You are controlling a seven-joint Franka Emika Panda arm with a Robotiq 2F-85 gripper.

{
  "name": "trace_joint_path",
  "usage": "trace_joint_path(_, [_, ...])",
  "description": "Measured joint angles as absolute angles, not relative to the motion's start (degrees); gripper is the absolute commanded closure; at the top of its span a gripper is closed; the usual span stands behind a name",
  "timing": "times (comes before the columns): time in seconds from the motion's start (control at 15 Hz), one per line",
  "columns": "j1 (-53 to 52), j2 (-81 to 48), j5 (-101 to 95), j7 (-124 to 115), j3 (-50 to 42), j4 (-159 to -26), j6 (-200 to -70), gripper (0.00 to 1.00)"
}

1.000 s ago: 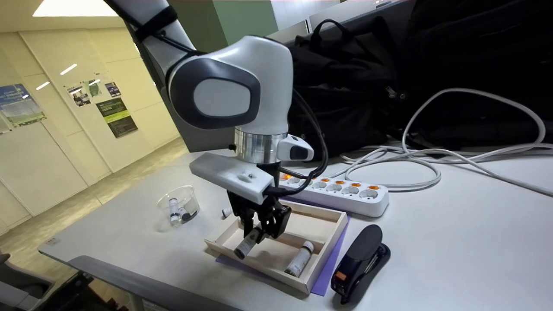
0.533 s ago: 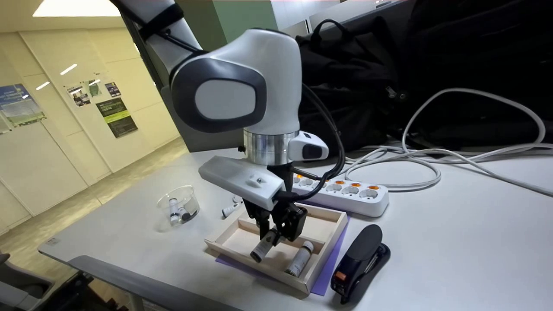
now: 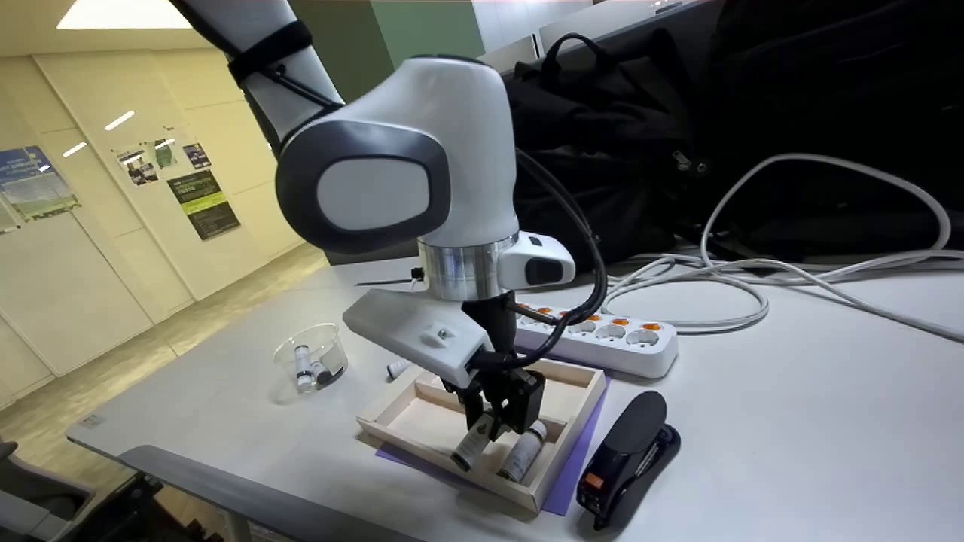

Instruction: Take two bottles from the table and put them on the tray

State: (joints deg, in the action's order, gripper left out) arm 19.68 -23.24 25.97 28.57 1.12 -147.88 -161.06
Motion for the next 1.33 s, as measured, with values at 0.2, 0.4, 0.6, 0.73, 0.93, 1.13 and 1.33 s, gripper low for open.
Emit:
trace_joint_path(0.2, [21.54,-23.06,25.97,28.56,2.11,-148.1,-161.19,0.92])
trace_joint_path(0.4, [24.16,-22.51,25.97,28.88,3.27,-148.08,-160.34,0.92])
trace_joint_path(0.6, [26.3,-21.55,25.97,29.78,3.53,-147.75,-157.74,0.92])
trace_joint_path(0.73, [27.07,-21.2,25.97,30.49,3.35,-147.36,-156.58,0.92])
trace_joint_path(0.93, [27.22,-21.18,25.97,30.62,3.18,-146.39,-156.37,0.92])
trace_joint_path(1.13, [27.17,-21.2,25.77,30.62,3.18,-144.76,-155.12,0.92])
trace_joint_path(1.33, [26.82,-21.32,25.63,30.62,3.16,-142.68,-152.77,0.92])
